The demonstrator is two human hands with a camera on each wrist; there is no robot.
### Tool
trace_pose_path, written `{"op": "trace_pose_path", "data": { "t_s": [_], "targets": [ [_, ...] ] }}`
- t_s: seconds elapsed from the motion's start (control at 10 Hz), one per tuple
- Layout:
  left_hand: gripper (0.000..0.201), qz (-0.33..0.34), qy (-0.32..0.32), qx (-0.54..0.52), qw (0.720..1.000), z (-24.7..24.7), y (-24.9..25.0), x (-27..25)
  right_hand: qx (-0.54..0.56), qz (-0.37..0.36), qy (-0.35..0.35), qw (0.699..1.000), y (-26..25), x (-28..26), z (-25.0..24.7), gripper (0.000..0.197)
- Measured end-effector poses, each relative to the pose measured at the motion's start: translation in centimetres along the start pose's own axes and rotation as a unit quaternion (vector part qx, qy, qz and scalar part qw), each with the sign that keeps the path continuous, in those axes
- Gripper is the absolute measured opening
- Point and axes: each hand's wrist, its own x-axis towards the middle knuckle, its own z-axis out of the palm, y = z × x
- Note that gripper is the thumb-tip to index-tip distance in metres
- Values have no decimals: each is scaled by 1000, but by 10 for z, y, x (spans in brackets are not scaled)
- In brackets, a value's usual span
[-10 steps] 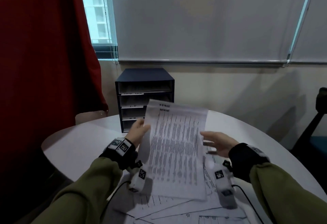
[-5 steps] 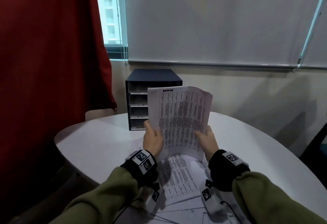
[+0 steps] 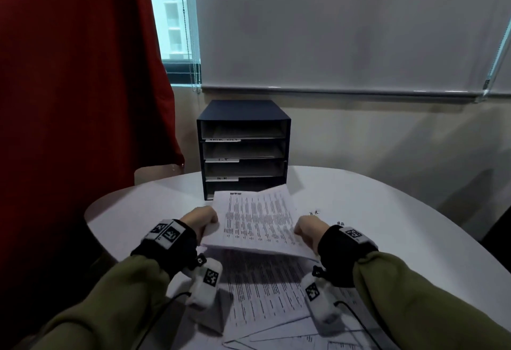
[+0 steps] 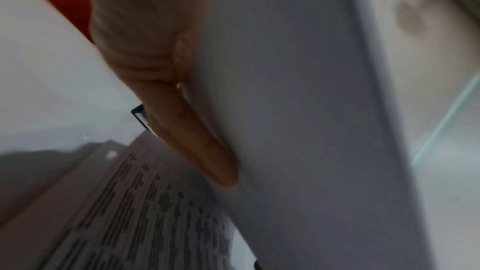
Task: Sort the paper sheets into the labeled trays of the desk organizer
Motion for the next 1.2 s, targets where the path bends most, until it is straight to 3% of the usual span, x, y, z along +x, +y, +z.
{"op": "trace_pose_path", "data": {
  "t_s": [0.1, 0.2, 0.4, 0.5, 0.6, 0.7, 0.8, 0.9, 1.0, 1.1, 1.2],
  "targets": [
    [19, -19, -6, -27, 999, -11, 0, 15, -16, -3, -36, 999, -10, 9, 8, 37],
    [9, -23, -2, -22, 999, -16, 9, 31, 19, -3, -54, 998, -27, 22, 10, 35],
    [10, -31, 19, 53, 998, -14, 29, 75, -24, -18, -51, 998, -49, 52, -1, 27],
    [28, -25, 9, 62, 998, -10, 34, 96, -21, 33, -75, 996, -57, 65, -7, 11],
    [31, -26, -6, 16, 1000, -9, 33, 122, 43, 79, -121, 989, -61, 83, -9, 11],
    [7, -57, -24, -57, 996, -7, 35, 132, 141, 116, -116, 976, -66, 104, -5, 24],
    [14, -86, -35, -89, 992, -8, 39, 137, 198, 122, -92, 968, -67, 130, 6, 25],
    [27, -64, -22, -121, 990, -6, 41, 147, 259, 79, -71, 960, -69, 146, 18, 11],
    [9, -44, -5, -176, 983, -4, 43, 151, 374, 46, -68, 924, -69, 162, 23, 15],
    [9, -54, 18, -207, 977, -6, 42, 149, 340, 40, -56, 938, -71, 163, 22, 21],
    [27, -41, 16, -204, 978, -5, 39, 147, 292, -2, -41, 956, -70, 151, 17, 20]
  ]
}}
